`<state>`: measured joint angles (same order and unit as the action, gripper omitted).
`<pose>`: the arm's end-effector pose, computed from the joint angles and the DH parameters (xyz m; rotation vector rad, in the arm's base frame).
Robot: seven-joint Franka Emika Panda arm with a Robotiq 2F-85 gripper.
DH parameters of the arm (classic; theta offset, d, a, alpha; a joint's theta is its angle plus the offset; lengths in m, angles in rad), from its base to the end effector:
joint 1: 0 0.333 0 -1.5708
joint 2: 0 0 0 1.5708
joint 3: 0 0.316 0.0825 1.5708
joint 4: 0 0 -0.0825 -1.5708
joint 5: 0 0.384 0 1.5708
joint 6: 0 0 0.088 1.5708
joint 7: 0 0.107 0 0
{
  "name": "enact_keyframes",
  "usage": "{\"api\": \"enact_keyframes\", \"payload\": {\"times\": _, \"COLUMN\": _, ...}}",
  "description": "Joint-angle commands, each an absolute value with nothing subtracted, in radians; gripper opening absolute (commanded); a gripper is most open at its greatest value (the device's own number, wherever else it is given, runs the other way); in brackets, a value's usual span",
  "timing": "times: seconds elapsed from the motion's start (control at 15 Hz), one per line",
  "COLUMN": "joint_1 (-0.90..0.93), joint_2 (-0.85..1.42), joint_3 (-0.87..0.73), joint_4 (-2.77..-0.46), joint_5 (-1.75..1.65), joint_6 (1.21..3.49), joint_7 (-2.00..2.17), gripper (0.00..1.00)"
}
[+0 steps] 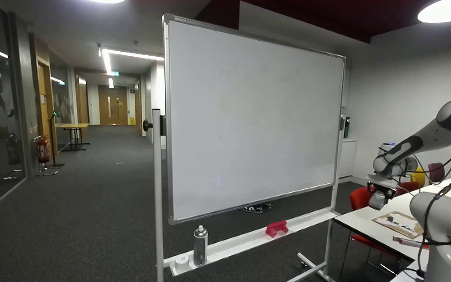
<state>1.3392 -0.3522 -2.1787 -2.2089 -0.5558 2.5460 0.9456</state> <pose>0.3753 -0.4185 0.3003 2.3536 -1.9810 0.2904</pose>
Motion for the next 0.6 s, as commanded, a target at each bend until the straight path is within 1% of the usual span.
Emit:
{"api": "enact_keyframes", "payload": {"times": 0.0, "joint_1": 1.449, "joint_2": -0.412, "joint_3": -2.280, "joint_4": -2.146, "joint_5": -0.667, "joint_6": 2.519, "joint_7": 1.044, "gripper": 0.35}}
{"api": "enact_keyframes", "payload": {"times": 0.07, "joint_1": 1.482, "joint_2": -0.430, "joint_3": -2.312, "joint_4": -2.131, "joint_5": -0.704, "joint_6": 2.520, "joint_7": 1.076, "gripper": 0.35}}
{"api": "enact_keyframes", "payload": {"times": 0.53, "joint_1": 1.557, "joint_2": -0.636, "joint_3": -2.354, "joint_4": -1.990, "joint_5": -0.983, "joint_6": 2.430, "joint_7": 1.290, "gripper": 0.35}}
